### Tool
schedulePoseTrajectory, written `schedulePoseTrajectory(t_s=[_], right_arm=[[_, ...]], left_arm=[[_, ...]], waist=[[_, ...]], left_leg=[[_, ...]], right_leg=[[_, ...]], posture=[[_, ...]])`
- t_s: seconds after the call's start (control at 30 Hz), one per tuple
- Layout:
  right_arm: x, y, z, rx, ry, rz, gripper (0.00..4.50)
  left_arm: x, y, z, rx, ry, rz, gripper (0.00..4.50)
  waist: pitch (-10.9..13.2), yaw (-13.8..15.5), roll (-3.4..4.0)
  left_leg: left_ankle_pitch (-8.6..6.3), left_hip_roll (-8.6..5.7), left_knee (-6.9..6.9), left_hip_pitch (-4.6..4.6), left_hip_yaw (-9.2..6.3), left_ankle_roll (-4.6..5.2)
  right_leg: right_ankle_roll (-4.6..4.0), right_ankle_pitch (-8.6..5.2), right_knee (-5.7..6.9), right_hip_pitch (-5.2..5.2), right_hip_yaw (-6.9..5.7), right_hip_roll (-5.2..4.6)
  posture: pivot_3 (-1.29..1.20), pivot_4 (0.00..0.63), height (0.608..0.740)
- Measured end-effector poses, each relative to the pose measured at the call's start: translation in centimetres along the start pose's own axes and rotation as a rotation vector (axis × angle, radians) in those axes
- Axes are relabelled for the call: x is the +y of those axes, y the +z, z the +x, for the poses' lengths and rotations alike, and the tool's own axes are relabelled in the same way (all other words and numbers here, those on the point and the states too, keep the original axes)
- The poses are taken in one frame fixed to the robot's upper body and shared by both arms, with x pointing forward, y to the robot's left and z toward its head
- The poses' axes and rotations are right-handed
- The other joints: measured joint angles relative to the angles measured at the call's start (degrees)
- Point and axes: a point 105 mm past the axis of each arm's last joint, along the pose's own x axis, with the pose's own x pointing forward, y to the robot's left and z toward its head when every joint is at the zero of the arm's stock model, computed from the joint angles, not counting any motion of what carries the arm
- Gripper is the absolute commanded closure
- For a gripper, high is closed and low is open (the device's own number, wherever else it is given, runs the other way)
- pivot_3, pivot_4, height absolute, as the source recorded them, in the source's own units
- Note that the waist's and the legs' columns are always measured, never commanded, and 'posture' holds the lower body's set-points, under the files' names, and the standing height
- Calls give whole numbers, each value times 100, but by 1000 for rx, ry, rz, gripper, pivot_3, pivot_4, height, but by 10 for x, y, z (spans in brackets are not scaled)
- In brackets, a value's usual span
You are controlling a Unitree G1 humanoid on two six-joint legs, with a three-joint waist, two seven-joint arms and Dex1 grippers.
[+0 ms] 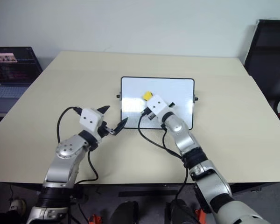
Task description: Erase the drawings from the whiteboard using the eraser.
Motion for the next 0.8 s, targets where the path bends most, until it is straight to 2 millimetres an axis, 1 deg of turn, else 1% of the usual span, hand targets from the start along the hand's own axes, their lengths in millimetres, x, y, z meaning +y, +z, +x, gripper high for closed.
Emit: schedulePoseTrajectory(t_s=[0.1,0.17,0.23,0.3,0.63,0.8], right_arm=[[17,-5,-8,-2,46,20,3509],[26,-4,-9,-2,77,29,3509],[32,0,-7,-13,90,39,3509],[33,3,-4,-16,99,35,3509],[36,37,31,-57,127,-20,3509],[36,38,36,-61,124,-35,3509]], left_arm=[[0,0,0,1,1,0,0],[0,0,0,1,1,0,0],[0,0,0,0,1,0,0],[0,0,0,1,1,0,0],[0,-2,-1,5,2,-2,0],[-1,-6,-4,17,4,-8,0]], waist=[[0,-17,0],[0,-34,1],[0,-76,1],[1,-105,1],[3,-122,3],[3,-112,4]], left_leg=[[0,1,-1,0,1,0],[0,0,-1,0,1,0],[0,1,-1,0,0,0],[0,0,-2,0,1,0],[-1,1,-17,-11,6,-1],[-4,2,-19,-21,4,-5]], right_leg=[[0,0,0,-1,1,0],[-1,0,1,-2,0,1],[-1,0,1,-3,0,1],[-1,0,1,-4,0,1],[-11,0,-4,-22,0,4],[-15,1,-5,-28,0,2]], posture=[[0,150,740],[0,150,740],[0,150,740],[0,150,740],[0,150,740],[0,150,740]])
